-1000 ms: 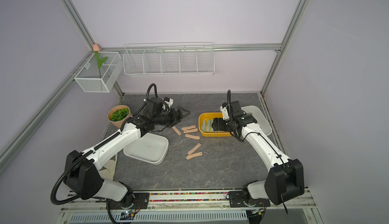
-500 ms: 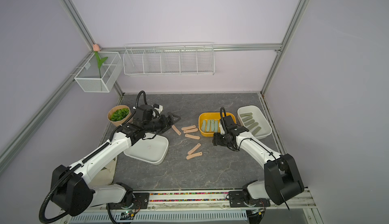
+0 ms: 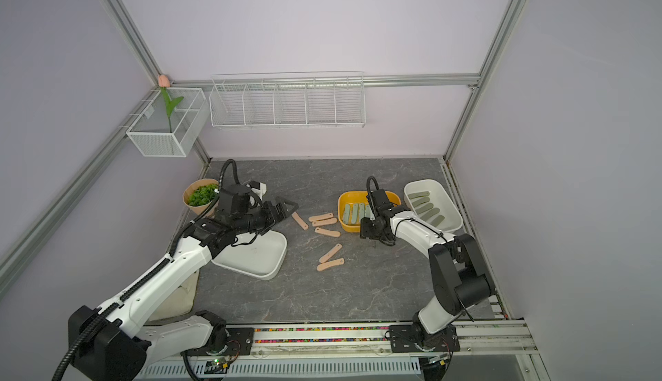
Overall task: Place the fruit knives into the storage box by color
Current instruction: Move the storage box to the center of the board.
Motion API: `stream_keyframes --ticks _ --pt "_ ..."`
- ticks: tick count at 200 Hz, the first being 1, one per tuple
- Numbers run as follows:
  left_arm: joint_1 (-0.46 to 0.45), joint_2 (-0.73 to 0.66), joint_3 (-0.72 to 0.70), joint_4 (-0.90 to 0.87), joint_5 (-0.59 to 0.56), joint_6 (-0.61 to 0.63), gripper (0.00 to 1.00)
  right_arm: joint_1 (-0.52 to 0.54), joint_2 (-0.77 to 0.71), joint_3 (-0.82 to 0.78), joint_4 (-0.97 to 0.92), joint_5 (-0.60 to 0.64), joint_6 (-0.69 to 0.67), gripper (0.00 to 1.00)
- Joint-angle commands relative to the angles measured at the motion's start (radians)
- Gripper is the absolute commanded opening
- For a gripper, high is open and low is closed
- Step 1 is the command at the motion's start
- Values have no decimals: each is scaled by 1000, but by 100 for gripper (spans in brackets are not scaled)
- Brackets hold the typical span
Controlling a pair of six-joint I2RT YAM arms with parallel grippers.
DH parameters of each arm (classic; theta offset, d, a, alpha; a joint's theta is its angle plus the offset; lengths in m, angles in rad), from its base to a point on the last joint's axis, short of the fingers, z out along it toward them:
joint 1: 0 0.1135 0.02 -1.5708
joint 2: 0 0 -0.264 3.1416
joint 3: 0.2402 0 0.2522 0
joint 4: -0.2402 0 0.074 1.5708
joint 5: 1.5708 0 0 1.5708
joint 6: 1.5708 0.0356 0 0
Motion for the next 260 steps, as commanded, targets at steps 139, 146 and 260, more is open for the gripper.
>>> stream_keyframes --ticks 139,146,260 --pt "16 71 -169 -62 -103 44 99 -44 176 228 8 -94 -47 61" --pt "16 93 -157 -61 -91 51 99 -44 165 223 8 -106 -49 61" --pt "-76 328 9 47 -7 25 99 78 -56 72 26 -133 25 61"
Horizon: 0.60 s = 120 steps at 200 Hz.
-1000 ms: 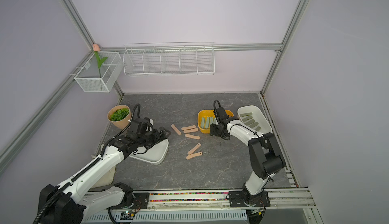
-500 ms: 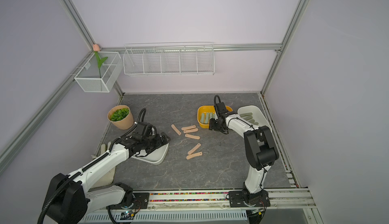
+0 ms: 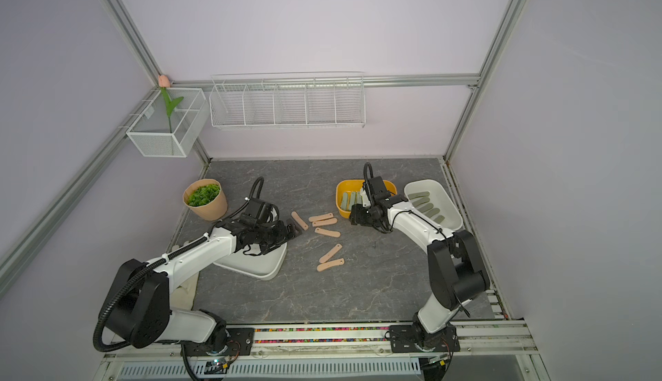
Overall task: Place the fruit knives into the storage box by color
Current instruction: Move the storage box to the center of the board.
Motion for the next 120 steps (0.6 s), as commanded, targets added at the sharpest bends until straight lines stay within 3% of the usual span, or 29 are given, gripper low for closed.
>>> stream_keyframes --ticks 1,37,61,120 --pt "-40 37 66 55 17 -18 99 49 -55 -44 5 7 32 61" --pt "-57 78 126 108 38 -46 99 157 -92 -81 8 62 83 64" --pt "-46 60 184 46 14 -12 99 252 -90 -76 3 104 132 68" --pt "157 -144 137 -24 54 15 99 428 87 135 -66 156 195 86"
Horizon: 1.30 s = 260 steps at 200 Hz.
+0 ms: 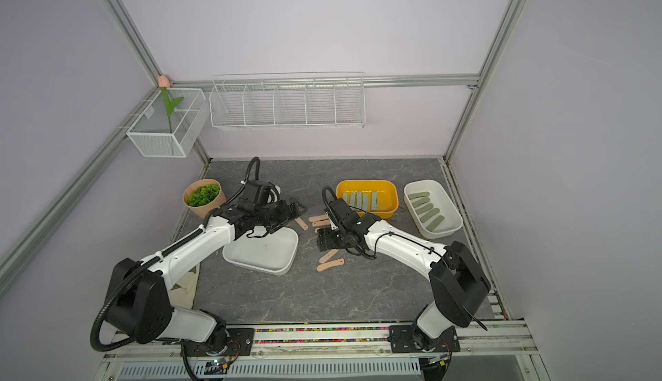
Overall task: Place the fruit knives into the storage box by color
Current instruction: Move the storage box to the center of the board, then pick up the storage box at the center of the board.
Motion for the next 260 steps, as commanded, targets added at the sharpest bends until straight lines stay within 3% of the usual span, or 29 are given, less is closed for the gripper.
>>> stream_keyframes --ticks 1,48,80,162,208,260 --pt "83 -102 -21 -50 19 27 99 41 97 101 -36 38 53 86" --pt "255 -265 -103 -83 51 63 99 105 303 312 -122 46 110 88" --pt "329 -330 -141 -97 97 82 99 121 411 415 -168 49 125 83" --pt "378 -371 -160 -103 148 100 99 122 562 576 -238 27 161 48" --pt "379 -371 -160 -95 155 94 99 111 591 606 -243 22 188 26" --pt "380 -355 -140 -93 161 90 99 89 587 634 -233 7 202 8"
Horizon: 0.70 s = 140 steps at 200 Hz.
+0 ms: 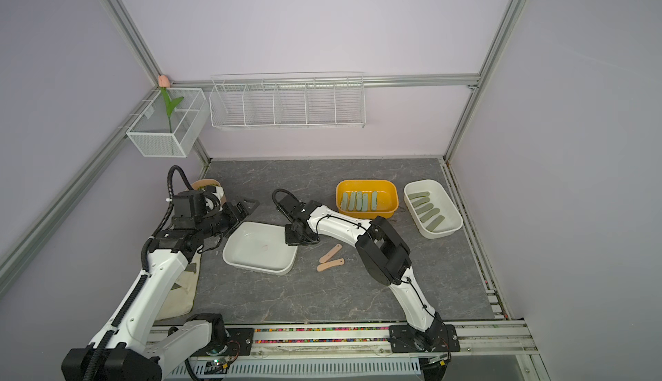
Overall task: Place the fruit knives into the storage box by color
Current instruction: Pick up the storage box at the center of the board.
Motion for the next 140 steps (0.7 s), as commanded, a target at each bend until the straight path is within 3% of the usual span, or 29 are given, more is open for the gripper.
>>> stream_keyframes --ticks 1,76,140 --pt "7 4 9 3 14 8 99 -16 12 30 -11 -15 22 8" --pt "7 14 52 5 36 -15 99 -78 -98 11 -14 -3 -4 7" --pt "6 -21 76 -8 72 -25 99 -218 -446 -330 1 32 -148 7"
